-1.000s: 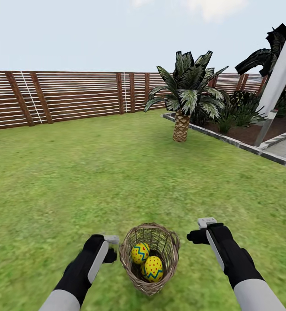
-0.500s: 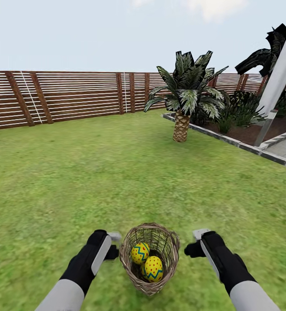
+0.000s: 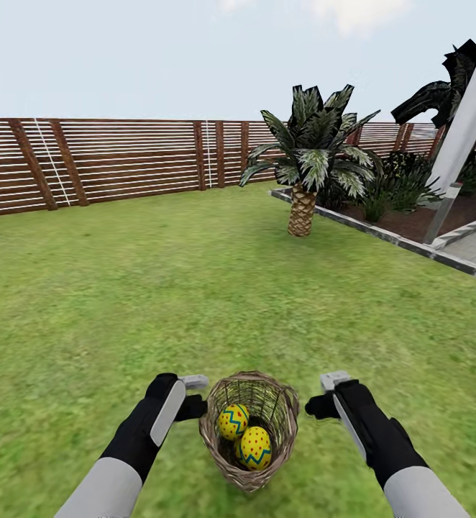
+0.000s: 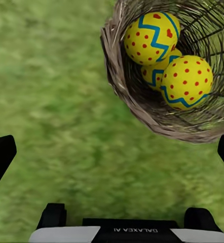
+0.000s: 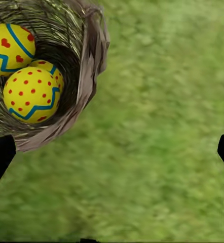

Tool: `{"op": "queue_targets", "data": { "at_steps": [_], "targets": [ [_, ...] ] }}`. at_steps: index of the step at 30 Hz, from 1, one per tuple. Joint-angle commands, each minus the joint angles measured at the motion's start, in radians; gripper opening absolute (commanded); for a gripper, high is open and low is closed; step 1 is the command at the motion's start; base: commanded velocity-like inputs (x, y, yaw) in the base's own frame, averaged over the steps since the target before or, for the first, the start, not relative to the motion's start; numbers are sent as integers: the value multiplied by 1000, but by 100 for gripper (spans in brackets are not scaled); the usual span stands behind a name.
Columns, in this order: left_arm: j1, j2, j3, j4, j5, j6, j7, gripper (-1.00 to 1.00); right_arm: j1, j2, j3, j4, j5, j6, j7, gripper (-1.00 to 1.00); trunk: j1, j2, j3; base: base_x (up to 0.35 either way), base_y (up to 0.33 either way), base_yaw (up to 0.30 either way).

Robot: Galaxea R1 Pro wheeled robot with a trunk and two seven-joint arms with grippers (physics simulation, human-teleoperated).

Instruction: Take the three Easter eggs out of the wicker basket on the lawn in the garden, then place them on the lawn next to a single tree (choose any tree) so that all three eggs are next to the same tree and none are left in the basket.

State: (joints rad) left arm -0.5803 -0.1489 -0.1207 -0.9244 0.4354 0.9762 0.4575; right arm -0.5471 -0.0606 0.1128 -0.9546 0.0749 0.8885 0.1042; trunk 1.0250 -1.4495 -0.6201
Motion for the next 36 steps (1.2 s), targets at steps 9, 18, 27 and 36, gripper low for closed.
{"op": "queue_targets", "data": {
  "at_steps": [9, 18, 27, 36],
  "targets": [
    [-1, 0, -2, -6, 14, -6, 6, 100, -1, -24, -75, -111, 11, 6, 8, 100, 0, -1, -1, 31, -23, 0],
    [-1, 0, -2, -5, 14, -16, 6, 100, -1, -40, -82, -115, 12, 4, 5, 100, 0, -1, -1, 225, -183, 0],
    [-1, 2, -2, -7, 14, -39, 7, 100, -1, -41, -81, -115, 13, 4, 5, 100, 0, -1, -1, 60, -30, 0],
    [-1, 3, -2, -7, 14, -37, 9, 100, -1, -41, -82, -115, 12, 4, 9, 100, 27, -50, -23, 0, 0, 0]
  ]
}}
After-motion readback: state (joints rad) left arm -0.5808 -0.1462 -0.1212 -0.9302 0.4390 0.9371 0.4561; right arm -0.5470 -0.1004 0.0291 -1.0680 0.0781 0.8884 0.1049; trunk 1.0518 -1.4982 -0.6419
